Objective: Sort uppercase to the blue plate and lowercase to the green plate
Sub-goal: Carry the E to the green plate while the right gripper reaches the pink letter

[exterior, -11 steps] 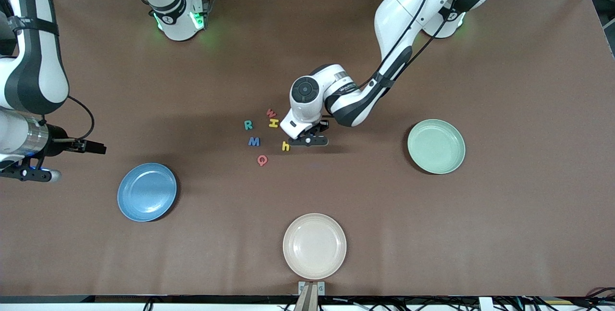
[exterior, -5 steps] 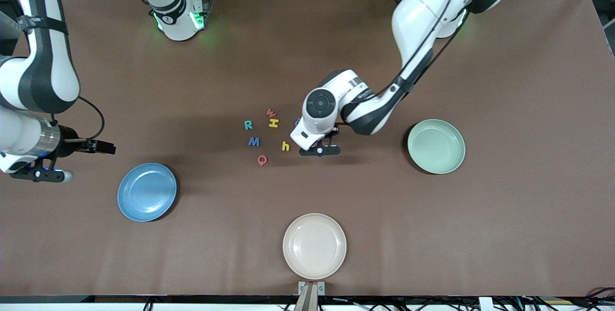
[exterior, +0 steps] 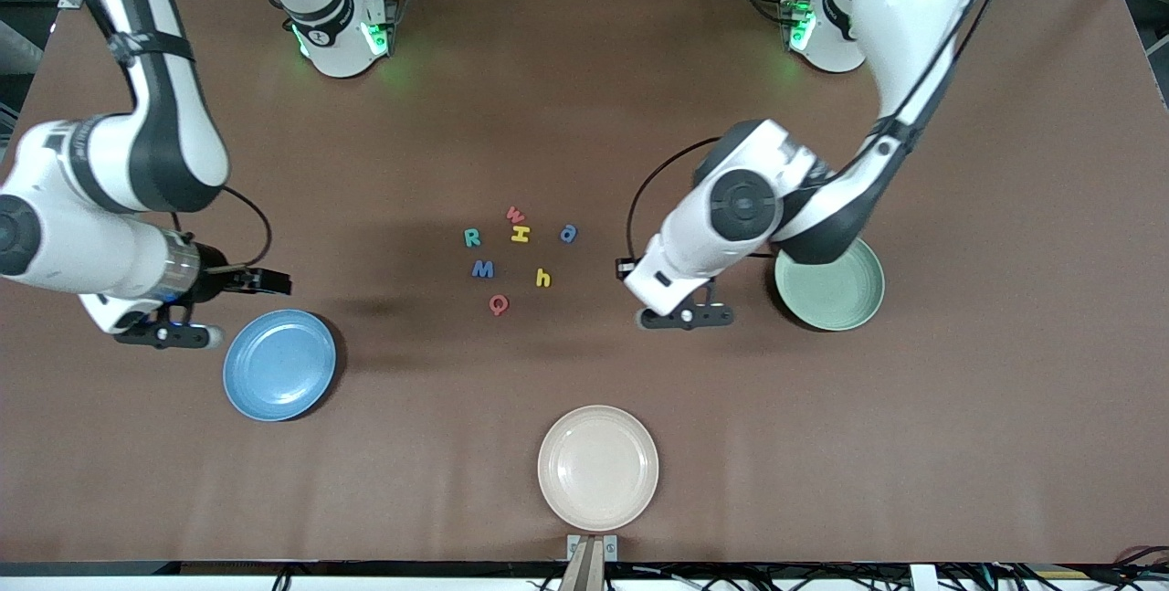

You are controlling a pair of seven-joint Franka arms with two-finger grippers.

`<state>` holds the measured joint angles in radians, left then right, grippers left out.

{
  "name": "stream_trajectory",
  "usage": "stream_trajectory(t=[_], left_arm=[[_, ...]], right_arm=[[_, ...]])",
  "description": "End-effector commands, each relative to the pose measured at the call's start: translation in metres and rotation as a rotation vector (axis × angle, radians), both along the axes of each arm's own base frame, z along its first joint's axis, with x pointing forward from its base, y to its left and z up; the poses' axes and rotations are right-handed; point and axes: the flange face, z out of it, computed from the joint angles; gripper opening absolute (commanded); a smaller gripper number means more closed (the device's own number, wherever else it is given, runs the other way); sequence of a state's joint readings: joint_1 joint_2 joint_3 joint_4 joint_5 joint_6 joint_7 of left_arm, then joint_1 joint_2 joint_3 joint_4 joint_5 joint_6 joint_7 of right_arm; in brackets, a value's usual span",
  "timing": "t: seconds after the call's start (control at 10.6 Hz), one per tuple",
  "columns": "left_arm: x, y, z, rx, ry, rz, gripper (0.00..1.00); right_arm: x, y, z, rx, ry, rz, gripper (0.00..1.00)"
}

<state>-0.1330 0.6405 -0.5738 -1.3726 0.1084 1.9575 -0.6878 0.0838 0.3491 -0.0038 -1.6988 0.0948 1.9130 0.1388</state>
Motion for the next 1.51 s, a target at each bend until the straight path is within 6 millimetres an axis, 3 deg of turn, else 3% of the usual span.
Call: stream_trajectory(t=[0.0,0.09,0.19,0.47,0.66,0.85,0.94,1.22,1.41], left_arm=[[-0.005,0.048,0.045,0.027,0.042,-0.071,0.13],[-0.005,0.069,0.060,0.052,0.053,-0.087,0.13],[0.000,0.096,0.066,0.070,0.074,-0.085,0.13],[0.016,0.183,0.066,0.098,0.160,-0.109,0.18],[0.026,0.239,0.044,0.105,0.204,-0.124,0.19],[0.030,0.280,0.003,0.116,0.223,-0.141,0.17],[0.027,0.285,-0.024,0.116,0.207,-0.138,0.17],[0.000,0.285,-0.105,0.142,0.160,-0.135,0.15],[-0.019,0.281,-0.142,0.138,0.136,-0.135,0.14]], right_arm=[[-0.002,0.069,-0.037,-0.017,-0.023,-0.078,1.00],[-0.002,0.097,-0.052,-0.026,-0.031,-0.124,1.00],[-0.004,0.112,-0.058,-0.030,-0.029,-0.148,1.00],[-0.003,0.166,-0.075,-0.037,-0.013,-0.223,1.00],[0.003,0.191,-0.088,-0.046,-0.009,-0.265,1.00],[0.002,0.216,-0.107,-0.063,0.002,-0.295,1.00],[-0.003,0.228,-0.116,-0.076,0.010,-0.299,1.00],[0.000,0.232,-0.145,-0.081,0.016,-0.296,1.00],[-0.005,0.248,-0.159,-0.077,-0.005,-0.283,1.00]])
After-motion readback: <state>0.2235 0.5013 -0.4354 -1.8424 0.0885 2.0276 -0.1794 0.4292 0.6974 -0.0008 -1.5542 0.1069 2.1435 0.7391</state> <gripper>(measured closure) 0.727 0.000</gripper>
